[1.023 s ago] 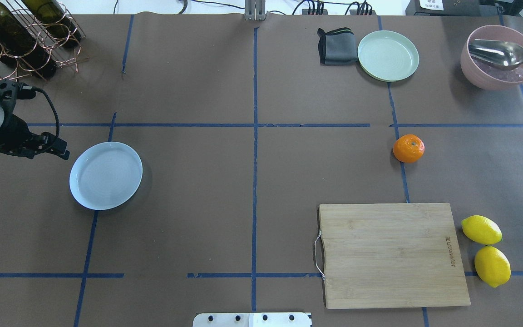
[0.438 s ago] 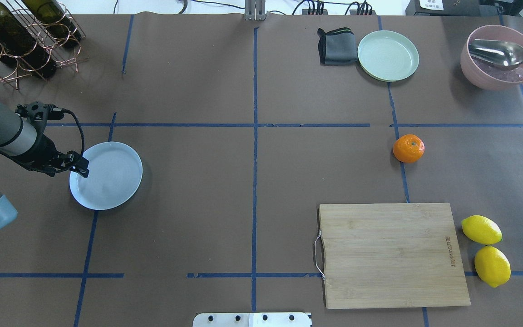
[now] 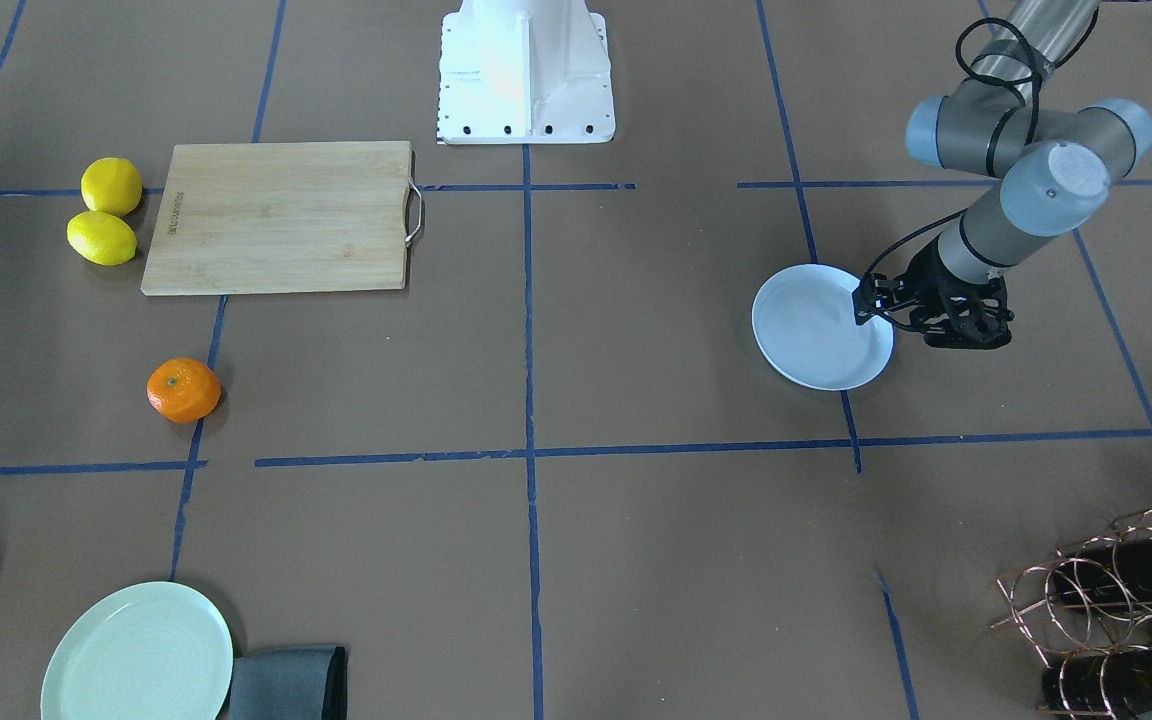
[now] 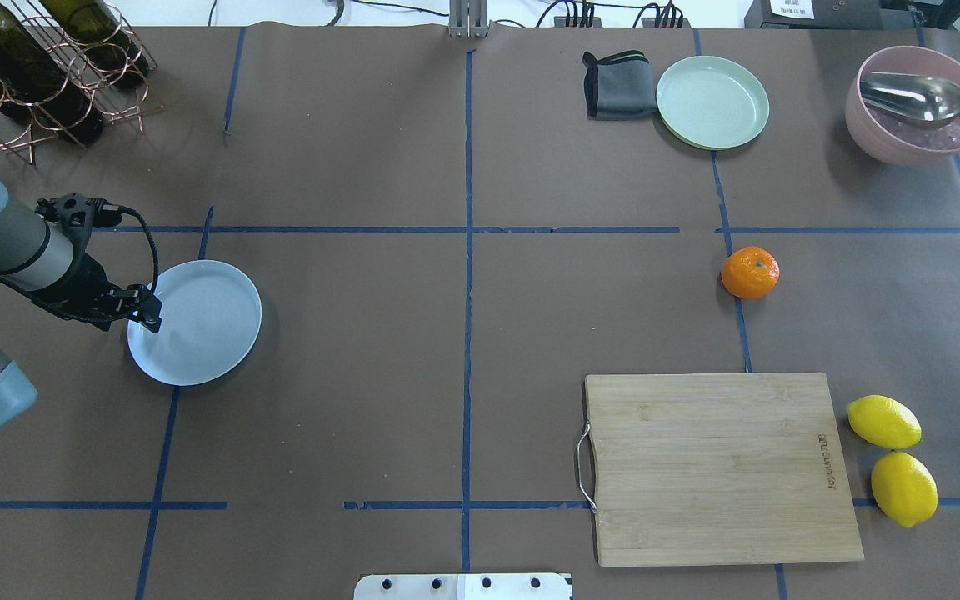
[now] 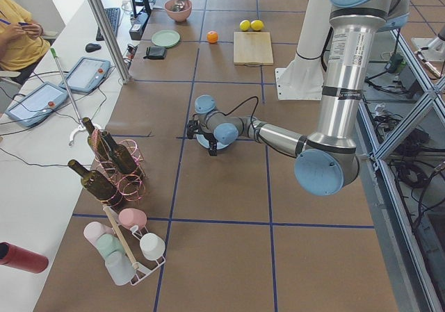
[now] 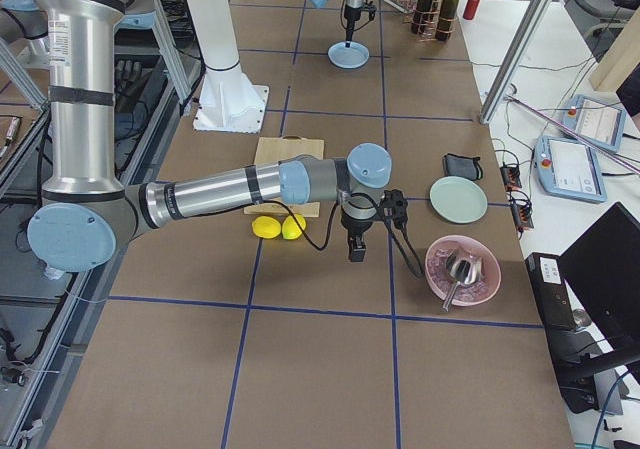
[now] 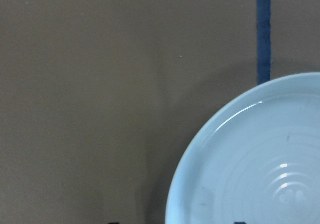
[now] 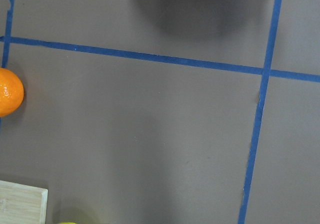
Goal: Pick orange to plate
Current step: 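Reach the left gripper to the white plate's rim and grip it, then slide the white plate with the left gripper toward the table center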
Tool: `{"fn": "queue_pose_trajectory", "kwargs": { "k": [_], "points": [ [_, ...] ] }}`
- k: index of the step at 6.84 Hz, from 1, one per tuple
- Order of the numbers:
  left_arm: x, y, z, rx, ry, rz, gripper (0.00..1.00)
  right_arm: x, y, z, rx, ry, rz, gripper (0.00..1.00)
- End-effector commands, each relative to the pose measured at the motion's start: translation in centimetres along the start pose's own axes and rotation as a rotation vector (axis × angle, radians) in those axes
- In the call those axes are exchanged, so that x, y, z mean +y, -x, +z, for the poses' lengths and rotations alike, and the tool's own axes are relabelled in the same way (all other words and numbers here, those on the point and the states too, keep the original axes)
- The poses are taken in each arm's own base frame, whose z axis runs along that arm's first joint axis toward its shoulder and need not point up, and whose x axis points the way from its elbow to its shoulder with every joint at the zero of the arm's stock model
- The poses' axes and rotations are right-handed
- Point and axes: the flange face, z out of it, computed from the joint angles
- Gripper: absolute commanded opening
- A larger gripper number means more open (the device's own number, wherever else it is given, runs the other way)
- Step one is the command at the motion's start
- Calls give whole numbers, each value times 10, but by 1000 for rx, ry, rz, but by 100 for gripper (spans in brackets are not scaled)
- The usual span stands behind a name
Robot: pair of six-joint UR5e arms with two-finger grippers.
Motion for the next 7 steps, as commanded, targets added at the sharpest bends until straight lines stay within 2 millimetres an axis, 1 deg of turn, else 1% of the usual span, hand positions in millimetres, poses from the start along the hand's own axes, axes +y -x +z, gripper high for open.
{"fn": "queue_pose_trajectory", "kwargs": {
  "k": [1, 2, 3, 4, 5, 6, 7],
  "points": [
    [-1, 0, 1, 0, 2, 3, 21, 0, 1, 0, 0, 0, -2, 100],
    [-1, 0, 1, 0, 2, 3, 0, 0, 1, 1, 0, 1, -1, 100],
    [0, -1, 0, 2, 0, 4, 0, 0, 1, 1, 0, 1, -1, 100],
    [1, -13, -13, 25, -15, 9, 0, 0, 1, 0, 0, 0, -2, 100],
    [5, -43, -47, 82, -56, 53, 0, -1, 3, -2, -1, -5, -8, 100],
    [-14, -100, -77, 168, -80, -82, 0, -1, 4, -3, -1, -7, -9, 100],
    [-29, -155, -100, 238, -87, -189, 0, -2, 6, -4, -1, -9, -11, 100]
  ]
}}
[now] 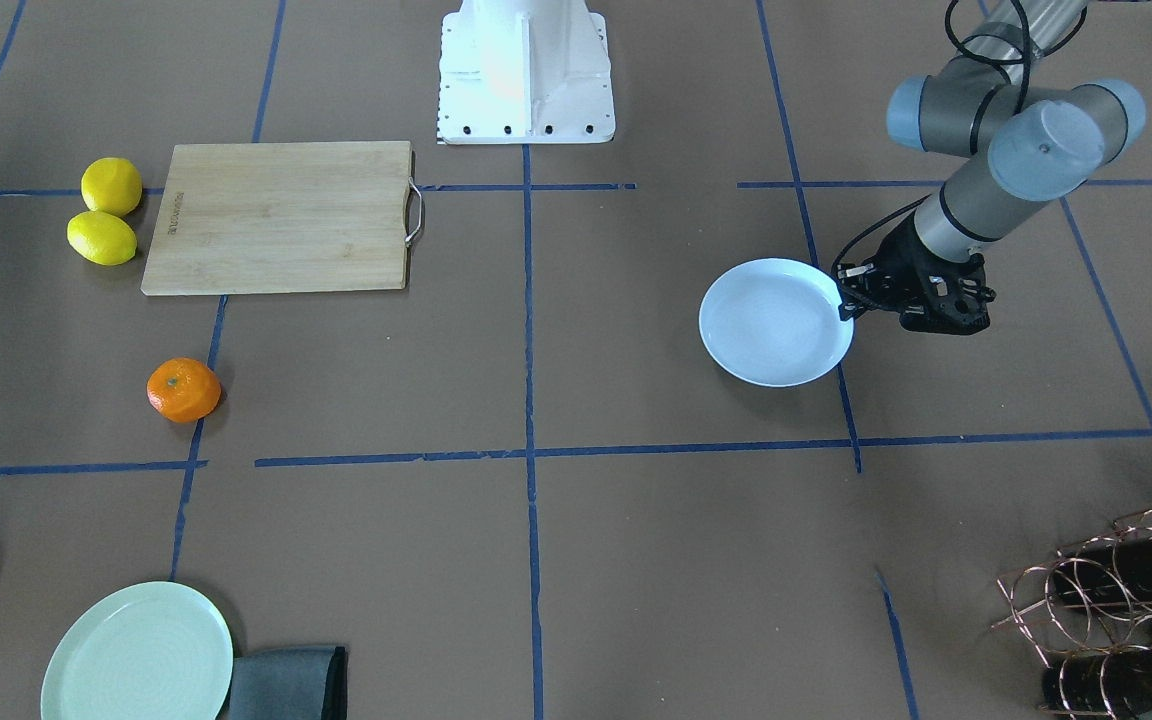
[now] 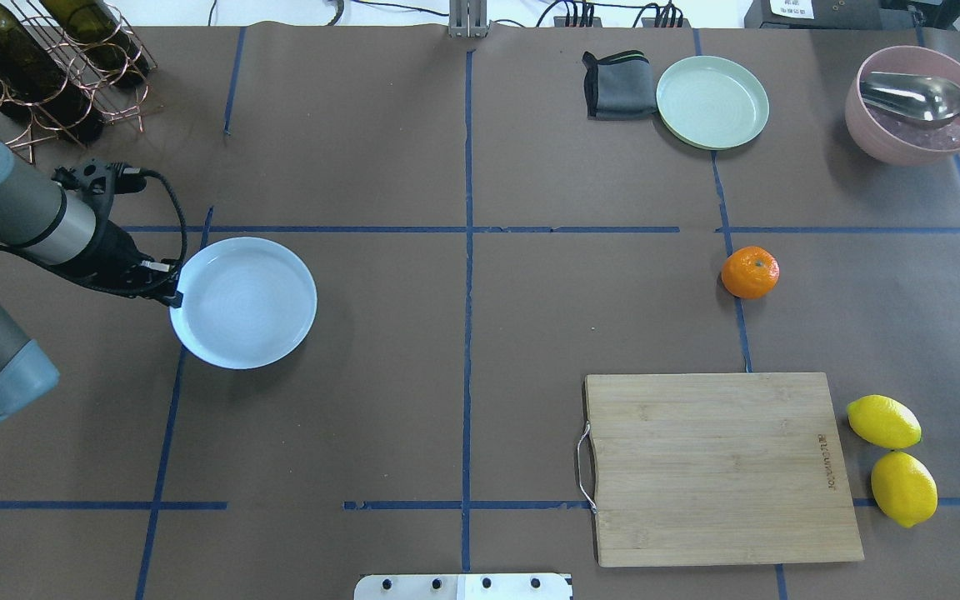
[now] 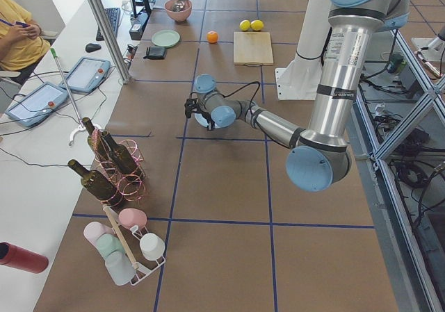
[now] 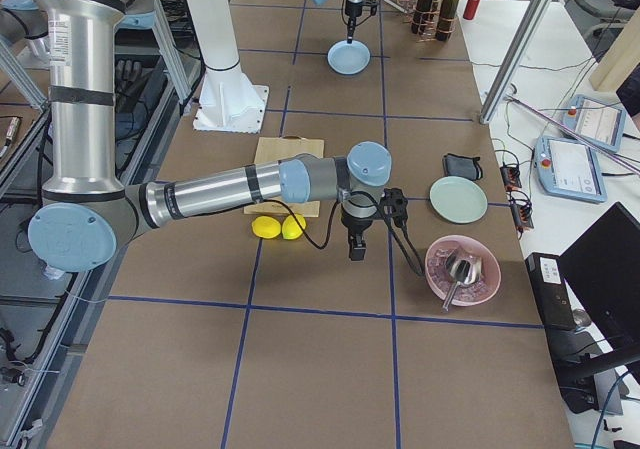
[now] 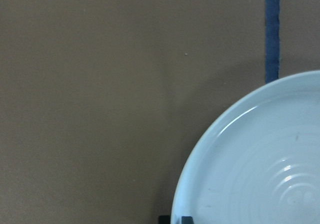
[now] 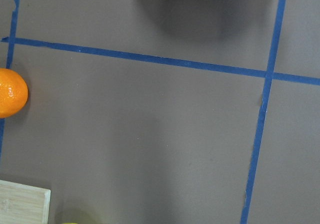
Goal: Pick orange to plate
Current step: 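Slide the white plate with the left gripper toward the table center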
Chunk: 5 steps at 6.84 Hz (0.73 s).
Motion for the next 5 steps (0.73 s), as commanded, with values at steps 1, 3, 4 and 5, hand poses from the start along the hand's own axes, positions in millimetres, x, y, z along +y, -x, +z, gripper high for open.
{"fn": "queue_pose_trajectory", "kwargs": {
  "k": [1, 3, 4, 5],
  "points": [
    [-7, -113, -6, 111, 11, -148, 0, -1, 2, -1, 0, -3, -3, 100],
    [-16, -193, 54, 93, 70, -208, 0, -1, 1, 0, 0, 0, -4, 100],
    [-8, -199, 79, 97, 39, -195, 0, -1, 2, 0, -2, 1, -3, 100],
    [-3, -198, 98, 103, 26, -178, 0, -1, 3, 1, -1, 3, -5, 100]
  ]
}}
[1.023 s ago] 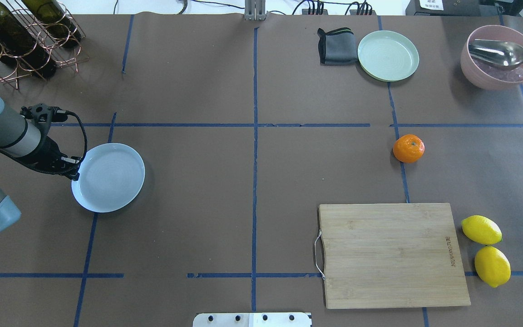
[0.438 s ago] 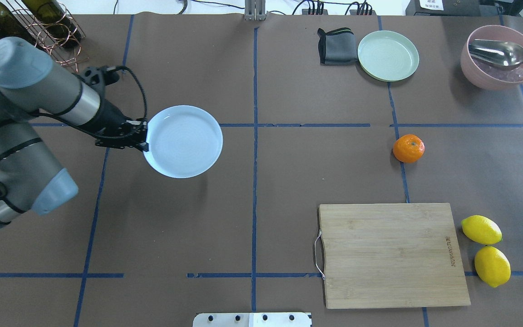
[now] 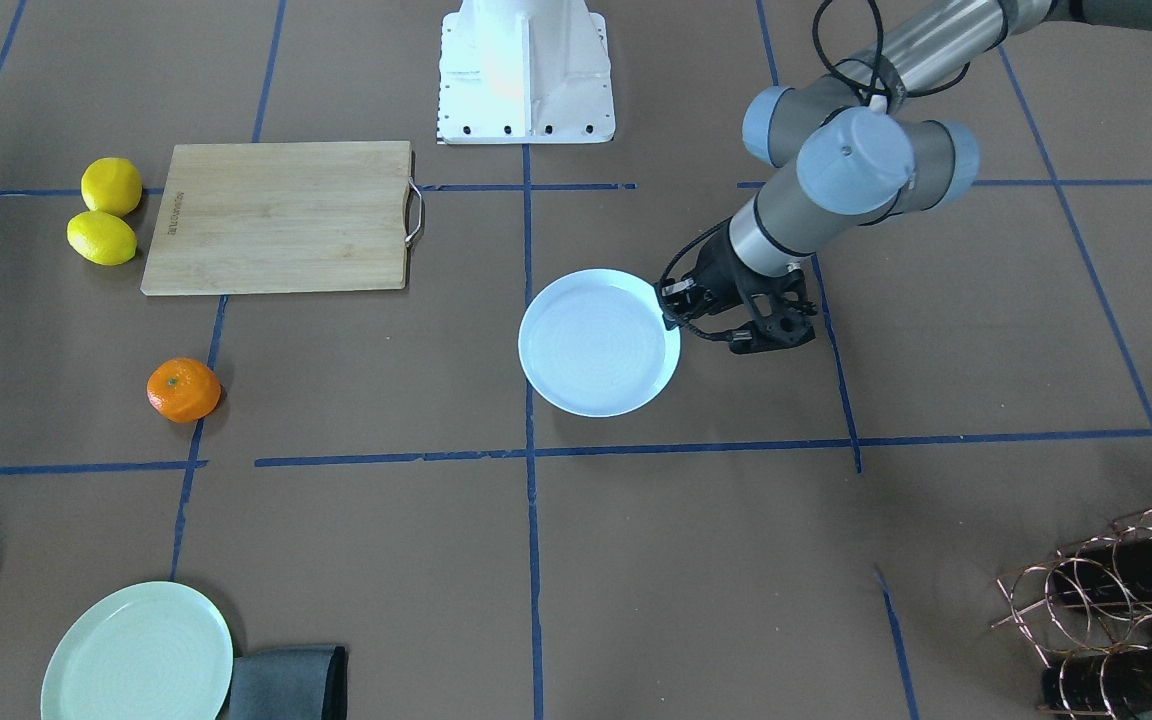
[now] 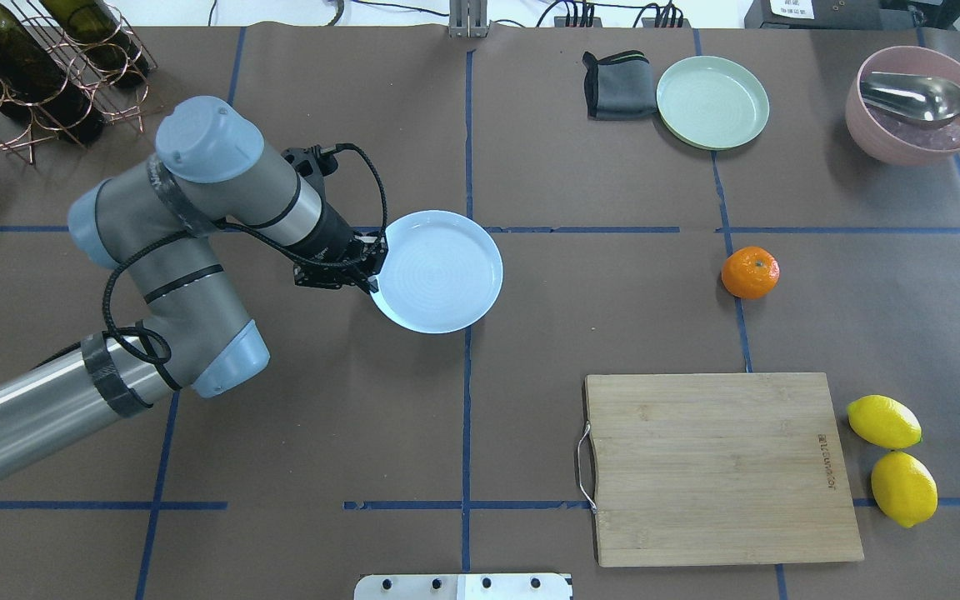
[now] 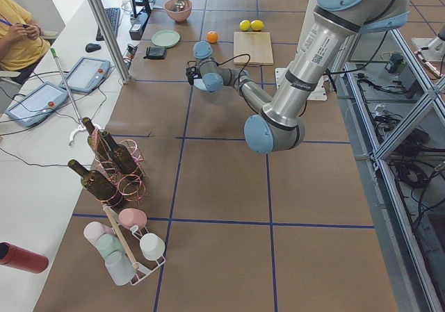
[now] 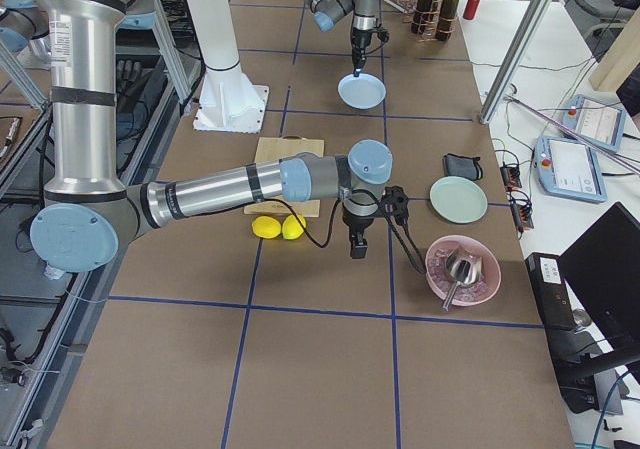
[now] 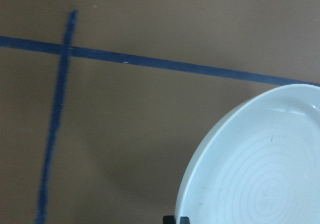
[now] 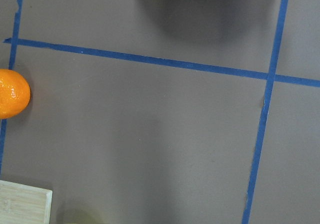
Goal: Pick orange to plate
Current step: 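Slide the white plate with the left gripper toward the table center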
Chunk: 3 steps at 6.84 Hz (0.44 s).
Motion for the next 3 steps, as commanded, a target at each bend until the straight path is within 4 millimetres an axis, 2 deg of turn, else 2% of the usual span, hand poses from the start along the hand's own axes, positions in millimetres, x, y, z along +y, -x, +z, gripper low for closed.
{"fn": "queue_pose_trajectory", "kwargs": {
  "k": [1, 3],
  "points": [
    [13, -3, 35, 21, 0, 34, 0, 0, 2, 1, 0, 1, -5, 100],
    [25, -18, 44, 31, -17, 56, 0, 0, 2, 1, 0, 2, -6, 100]
  ]
}}
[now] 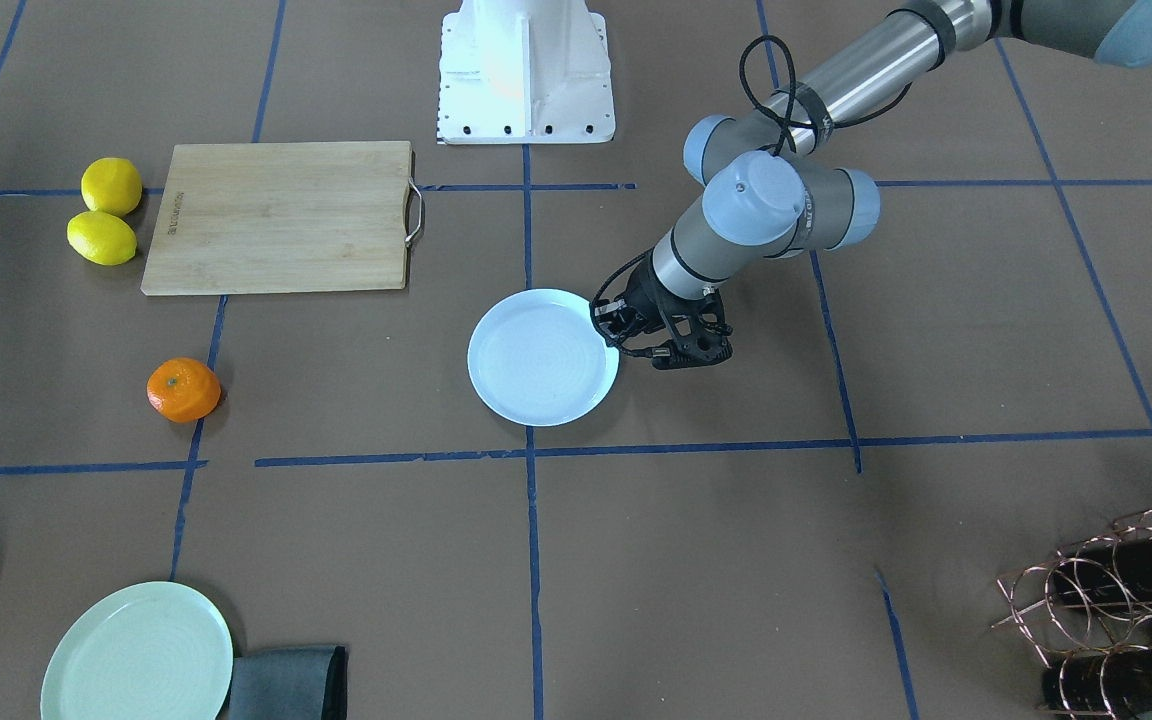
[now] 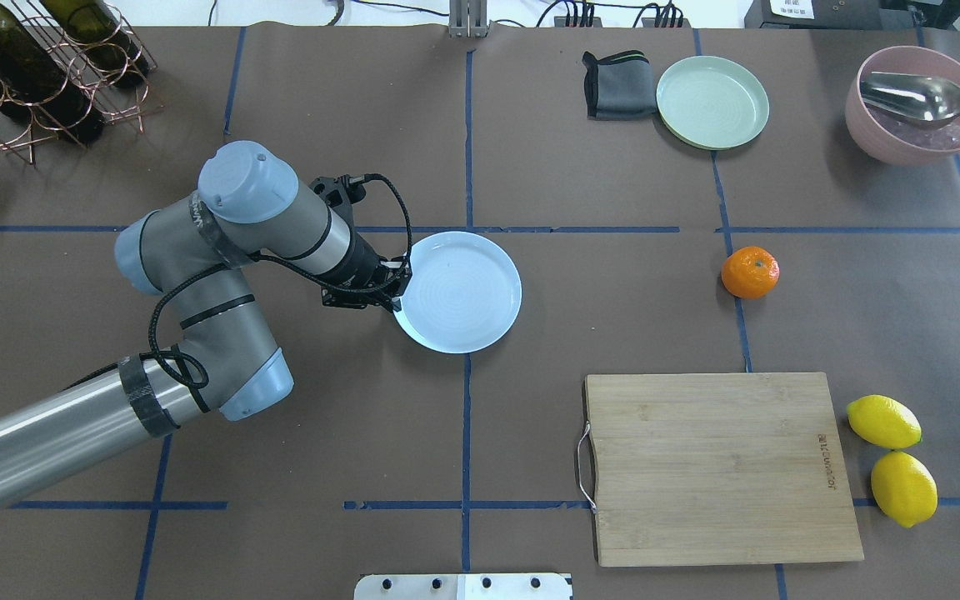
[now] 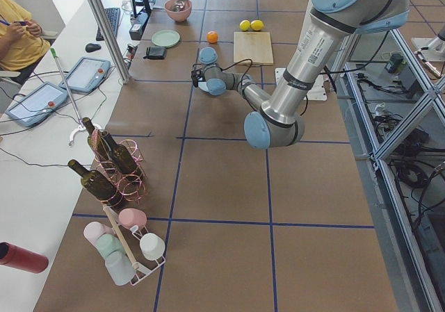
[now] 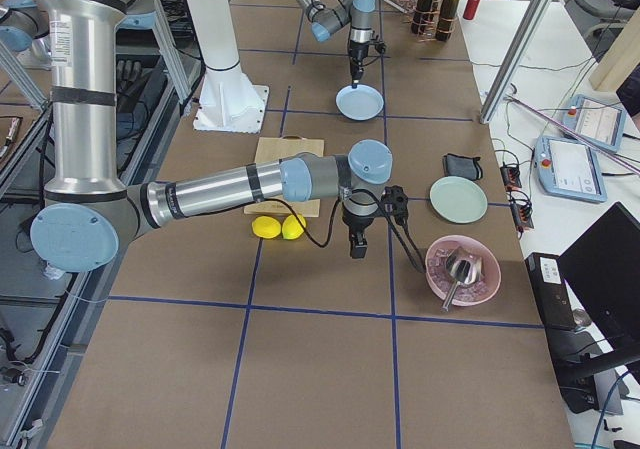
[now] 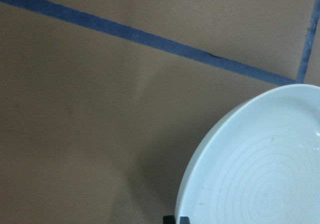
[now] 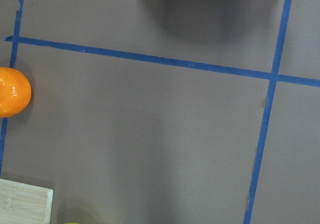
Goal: Pick orange to plate
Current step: 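Slide the white plate with the left gripper toward the table center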
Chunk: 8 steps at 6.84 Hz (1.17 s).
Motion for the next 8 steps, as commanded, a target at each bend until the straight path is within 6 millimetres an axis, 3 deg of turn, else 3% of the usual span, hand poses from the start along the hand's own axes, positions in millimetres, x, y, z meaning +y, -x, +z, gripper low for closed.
{"fn": "queue_pose_trajectory", "kwargs": {
  "k": [1, 2, 3, 4, 5, 8],
  "points": [
    [8, -14, 6, 14, -24, 21, 4, 0, 0, 0, 0, 0, -2, 100],
    [6, -11, 11, 24, -28, 27, 16, 0, 0, 1, 0, 3, -2, 100],
    [5, -9, 14, 39, -28, 39, 42, 0, 1, 2, 0, 4, -4, 100],
    [5, -11, 10, 73, -36, 57, 56, -2, 9, 9, -3, 11, -28, 100],
    [4, -12, 7, 79, -44, 60, 58, -11, 31, 17, -14, -31, -99, 100],
    [-19, -12, -23, 105, -89, 49, 59, -42, 163, 56, -123, -85, 69, 100]
  ]
}}
